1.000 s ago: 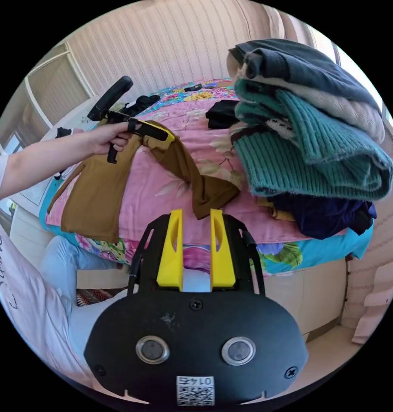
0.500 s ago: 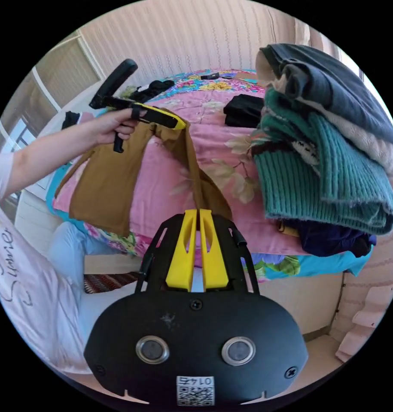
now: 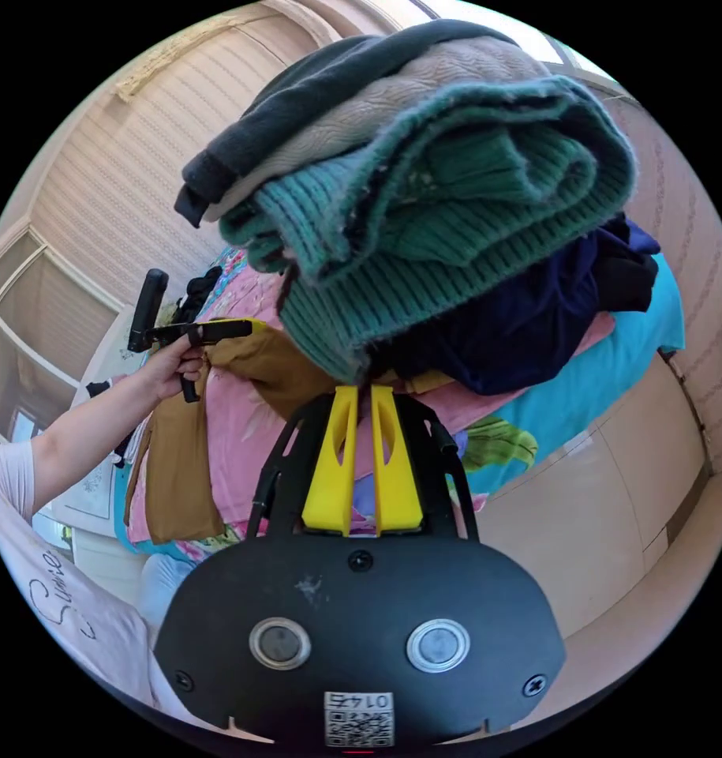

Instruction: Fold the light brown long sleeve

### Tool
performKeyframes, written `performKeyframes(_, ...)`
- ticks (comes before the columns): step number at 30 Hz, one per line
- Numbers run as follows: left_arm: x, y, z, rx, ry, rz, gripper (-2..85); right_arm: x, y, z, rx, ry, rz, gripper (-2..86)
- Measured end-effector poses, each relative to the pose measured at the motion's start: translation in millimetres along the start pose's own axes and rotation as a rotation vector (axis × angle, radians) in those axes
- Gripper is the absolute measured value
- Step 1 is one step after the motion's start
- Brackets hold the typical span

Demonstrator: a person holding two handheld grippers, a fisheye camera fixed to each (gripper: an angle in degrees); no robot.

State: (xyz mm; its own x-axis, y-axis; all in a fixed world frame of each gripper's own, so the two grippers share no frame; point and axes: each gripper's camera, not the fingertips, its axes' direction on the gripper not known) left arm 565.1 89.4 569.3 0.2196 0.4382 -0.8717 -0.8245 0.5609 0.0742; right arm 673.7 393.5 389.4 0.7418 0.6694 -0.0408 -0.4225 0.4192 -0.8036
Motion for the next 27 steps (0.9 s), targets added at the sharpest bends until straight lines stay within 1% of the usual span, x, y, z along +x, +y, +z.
performKeyframes(3,5.2,13.2,-16.2,-0.002,-0.025,0.046,2.2,-10.5,10.9,-0.2,0.015,-0.002,0.027,2.7)
performKeyframes(5,7.4,22.5,-13.9,-0.055,-0.049,0.036,4.7,-23.0,17.2,9.8,-0.032,-0.054,0.043,5.3)
performKeyframes(7,8.6,30.4,-8.6,-0.099,-0.059,0.027,6.0,-34.6,19.0,19.2,-0.076,-0.053,0.03,7.8)
performKeyframes(9,8.7,40.3,-7.0,-0.119,-0.088,0.009,5.3,-47.6,17.2,25.3,-0.106,-0.06,-0.003,8.2)
performKeyframes(11,6.6,53.3,-20.5,-0.084,-0.056,-0.026,1.6,-63.3,14.3,41.9,-0.2,-0.081,-0.036,7.7)
performKeyframes(13,4.4,63.1,-34.4,-0.041,-0.047,-0.06,-0.2,-76.4,14.0,50.0,-0.235,-0.07,-0.057,5.6)
performKeyframes(14,3.9,68.9,-44.2,-0.013,-0.053,-0.061,-0.6,-86.2,15.0,50.3,-0.226,-0.065,-0.079,2.7)
performKeyframes(18,-0.9,83.9,-64.0,-0.005,-0.056,-0.067,-0.9,-106.6,21.3,50.9,-0.195,-0.11,-0.05,1.0)
performKeyframes(20,-5.1,96.2,-66.0,-0.066,-0.049,-0.075,-0.9,-118.3,26.6,58.0,-0.197,-0.125,-0.009,0.7)
performKeyframes(24,-16.1,120.1,-98.2,-0.091,0.01,-0.118,-0.2,-148.3,31.1,67.7,-0.202,-0.095,-0.008,0.5)
performKeyframes(27,-13.8,162.5,-164.7,0.021,-0.034,-0.046,1.4,-175.7,36.6,69.8,-0.188,-0.079,0.001,0.5)
